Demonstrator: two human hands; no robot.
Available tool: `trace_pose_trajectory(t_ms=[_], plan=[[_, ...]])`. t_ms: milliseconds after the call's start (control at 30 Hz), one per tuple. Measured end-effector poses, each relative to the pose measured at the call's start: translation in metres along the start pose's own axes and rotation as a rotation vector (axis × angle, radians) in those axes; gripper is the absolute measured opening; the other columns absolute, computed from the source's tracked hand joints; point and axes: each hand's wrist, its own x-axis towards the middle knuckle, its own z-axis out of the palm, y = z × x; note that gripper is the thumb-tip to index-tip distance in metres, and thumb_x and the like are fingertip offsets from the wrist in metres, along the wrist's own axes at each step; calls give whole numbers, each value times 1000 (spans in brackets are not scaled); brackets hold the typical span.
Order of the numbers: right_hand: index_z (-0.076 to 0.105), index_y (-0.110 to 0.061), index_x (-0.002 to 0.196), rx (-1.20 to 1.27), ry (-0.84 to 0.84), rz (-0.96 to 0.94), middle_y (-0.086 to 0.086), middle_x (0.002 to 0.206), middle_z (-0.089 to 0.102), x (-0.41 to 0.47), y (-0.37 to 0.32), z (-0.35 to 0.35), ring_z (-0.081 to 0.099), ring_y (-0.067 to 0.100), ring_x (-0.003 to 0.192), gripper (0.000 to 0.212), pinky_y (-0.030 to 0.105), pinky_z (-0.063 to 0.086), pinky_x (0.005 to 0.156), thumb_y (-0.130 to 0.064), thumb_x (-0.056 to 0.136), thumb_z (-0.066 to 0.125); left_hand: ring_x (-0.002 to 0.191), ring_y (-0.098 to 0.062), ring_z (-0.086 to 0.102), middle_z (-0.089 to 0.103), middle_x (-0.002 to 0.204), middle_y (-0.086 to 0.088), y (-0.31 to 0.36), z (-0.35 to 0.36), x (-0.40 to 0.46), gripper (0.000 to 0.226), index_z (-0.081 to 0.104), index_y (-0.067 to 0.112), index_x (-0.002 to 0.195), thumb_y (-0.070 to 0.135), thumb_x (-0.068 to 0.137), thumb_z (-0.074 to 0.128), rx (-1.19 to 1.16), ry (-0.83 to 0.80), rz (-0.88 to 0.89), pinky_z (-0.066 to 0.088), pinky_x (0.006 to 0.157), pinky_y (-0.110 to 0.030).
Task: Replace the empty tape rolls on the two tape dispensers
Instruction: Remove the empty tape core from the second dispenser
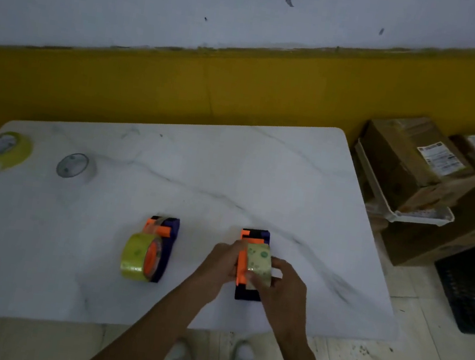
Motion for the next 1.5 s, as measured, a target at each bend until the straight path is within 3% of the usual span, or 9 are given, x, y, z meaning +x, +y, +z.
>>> trace_pose_trajectory(t_ms=[167, 333, 400, 500, 600, 700, 833, 1167, 1500], plan=[[68, -23, 105, -59, 124, 34, -4, 92, 74, 9, -13, -36, 68, 8, 75, 35, 29, 55, 66, -38, 75, 77, 83, -25, 61, 63, 90, -14, -23, 0, 0, 15, 63, 13, 85, 27, 82, 58, 18, -3, 50, 52, 82, -42], [68, -19, 109, -58, 135, -59, -7, 91, 71, 22, -38, -60, 66, 2, 80, 28, 36, 59, 77, -30, 84, 69, 75, -20, 43, 43, 76, -10, -48, -5, 2, 32, 51, 14, 77, 43, 67, 61, 87, -47, 47, 35, 74, -34], [67, -24, 108, -5, 106, -98, -8, 92, 72, 27, -51, -55, 68, 7, 83, 23, 42, 60, 78, -30, 86, 67, 81, -18, 55, 56, 88, 0, -38, -13, -2, 39, 57, 13, 103, 41, 78, 65, 213, -34, 89, 44, 77, -30], [67, -31, 106, 85, 33, -147, -11, 95, 75, 34, -77, -31, 72, 9, 86, 19, 44, 61, 78, -30, 88, 65, 112, -13, 52, 45, 127, 4, -13, -36, -7, 85, 25, 19, 142, 42, 76, 73, 281, 41, 318, 47, 91, -28], [66, -48, 103, 183, -75, -183, -15, 93, 76, 39, -112, 10, 73, 9, 87, 21, 35, 60, 74, -33, 89, 61, 135, -4, 30, 24, 148, 10, 21, -72, -9, 111, 6, 23, 150, 47, 68, 76, 368, 79, 619, 33, 108, -21], [68, -35, 113, 299, -186, -151, -8, 97, 76, 45, -143, 73, 74, 11, 86, 24, 27, 61, 70, -31, 92, 57, 135, -1, 37, 35, 145, 13, 49, -125, 4, 101, 20, 24, 148, 34, 69, 82, 314, 98, 703, 39, 108, -15], [63, -20, 125, 329, -309, -94, 4, 112, 71, 57, -173, 170, 73, 14, 91, 34, 29, 62, 72, -32, 96, 47, 126, -5, 50, 50, 137, 10, 62, -224, 22, 91, 38, 27, 140, 37, 62, 84, 235, 225, 676, 50, 104, -36], [65, -13, 112, 269, -329, 4, 13, 108, 68, 79, -223, 396, 69, 29, 93, 23, 32, 60, 73, -15, 98, 47, 124, -23, 48, 46, 134, -9, 71, -551, 101, 93, 38, 11, 139, 31, 61, 86, 514, 616, 464, 47, 100, -33], [63, -18, 118, 182, -398, -7, 2, 116, 68, 136, -283, 538, 68, 16, 100, 28, 38, 56, 92, -30, 97, 48, 141, -32, 27, 26, 153, -16, 87, -610, 171, 104, 17, 7, 149, 50, 72, 71, 781, 560, 468, 30, 114, -44]])
